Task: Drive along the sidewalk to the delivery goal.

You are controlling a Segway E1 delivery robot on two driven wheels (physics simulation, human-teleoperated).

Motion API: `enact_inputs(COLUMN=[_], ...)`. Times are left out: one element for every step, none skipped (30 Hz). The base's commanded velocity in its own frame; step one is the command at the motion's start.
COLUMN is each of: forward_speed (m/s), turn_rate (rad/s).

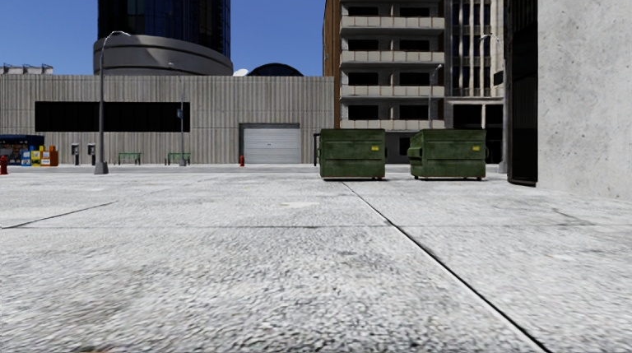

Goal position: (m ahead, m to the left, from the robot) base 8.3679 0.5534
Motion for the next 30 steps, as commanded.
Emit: enact_inputs(forward_speed=[2.00, 2.00, 2.00, 2.00, 2.00, 2.00, 2.00, 2.00, 2.00, 2.00, 2.00, 2.00, 2.00, 2.00, 2.00, 2.00, 2.00, 2.00, 2.00, 2.00, 2.00, 2.00, 2.00, 2.00, 2.00, 2.00, 2.00, 2.00, 2.00, 2.00], turn_rate=[0.00, 0.00, 0.00, 0.00, 0.00, 0.00, 0.00, 0.00, 0.00, 0.00, 0.00, 0.00, 0.00, 0.00, 0.00, 0.00, 0.00, 0.00, 0.32, 0.40, 0.42, 0.42, 0.43, 0.43, 0.43, 0.43, 0.43, 0.43, 0.43, 0.43])
